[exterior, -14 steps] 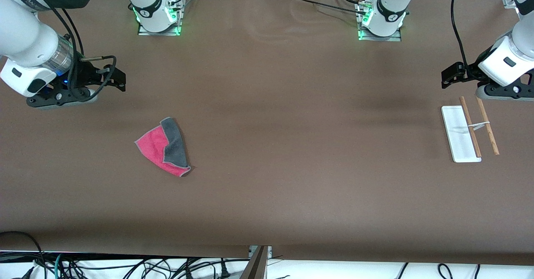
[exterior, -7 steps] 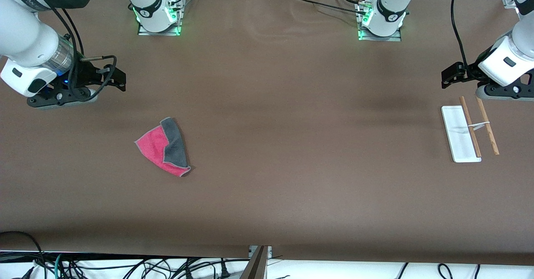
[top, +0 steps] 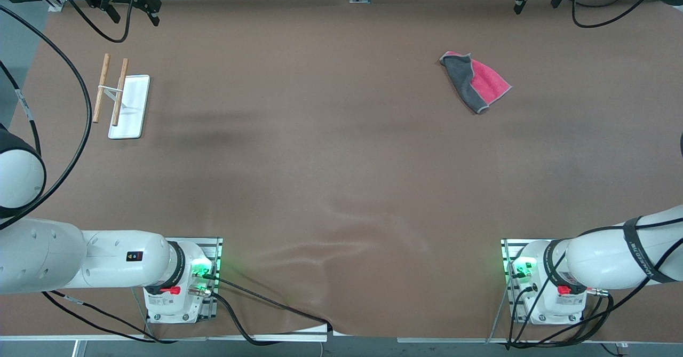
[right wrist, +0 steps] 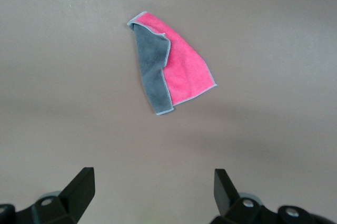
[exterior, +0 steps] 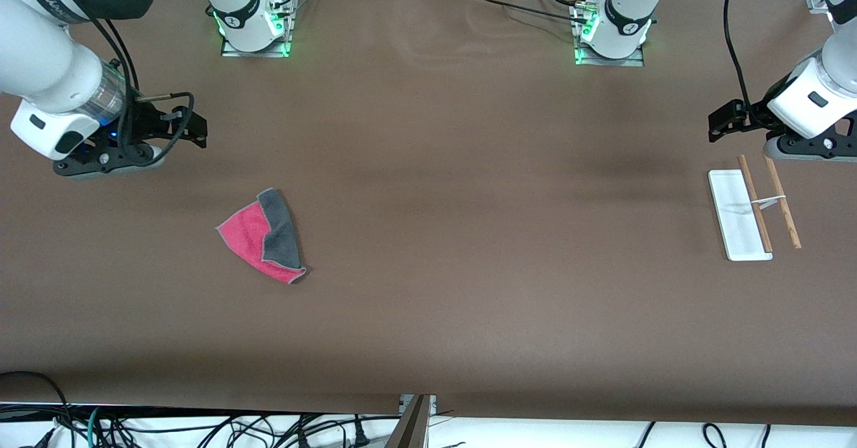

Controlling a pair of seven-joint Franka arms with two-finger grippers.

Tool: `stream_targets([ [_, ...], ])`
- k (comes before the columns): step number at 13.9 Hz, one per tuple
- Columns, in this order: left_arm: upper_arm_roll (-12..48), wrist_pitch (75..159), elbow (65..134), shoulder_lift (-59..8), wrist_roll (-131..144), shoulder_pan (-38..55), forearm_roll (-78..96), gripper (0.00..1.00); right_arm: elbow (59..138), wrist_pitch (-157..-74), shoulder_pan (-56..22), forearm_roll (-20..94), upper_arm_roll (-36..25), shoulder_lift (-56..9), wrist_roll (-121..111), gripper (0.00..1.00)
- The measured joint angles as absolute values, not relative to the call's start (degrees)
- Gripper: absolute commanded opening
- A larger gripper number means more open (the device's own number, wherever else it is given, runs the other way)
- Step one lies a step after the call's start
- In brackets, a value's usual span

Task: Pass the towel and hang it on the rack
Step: 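Lower the right gripper onto the pink towel's corner and close it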

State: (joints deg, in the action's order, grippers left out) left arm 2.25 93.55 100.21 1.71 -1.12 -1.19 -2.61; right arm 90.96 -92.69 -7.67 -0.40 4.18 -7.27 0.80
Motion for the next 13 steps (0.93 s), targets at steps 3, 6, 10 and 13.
stream_targets([
  [3,2.25,93.55,100.21,1.71,-1.12,-1.19,-2.61,1.00,91.63,-99.59,-8.12,-0.42,4.31,-13.05,-3.04,1.00],
  [6,2.25,93.54,100.21,1.71,-1.12,-1.19,-2.61,1.00,91.86,-108.99,-8.08,-0.44,4.17,-21.59,-9.41,1.00],
  [10,2.25,93.53,100.21,1.71,-1.12,-1.19,-2.61,1.00,90.48,-119.04,-8.20,-0.44,4.16,-31.55,-19.42,1.00],
  [13,2.25,93.52,100.21,1.71,-1.12,-1.19,-2.61,1.00,89.94,-124.02,-8.42,-0.43,4.20,-35.17,-26.26,1.00],
])
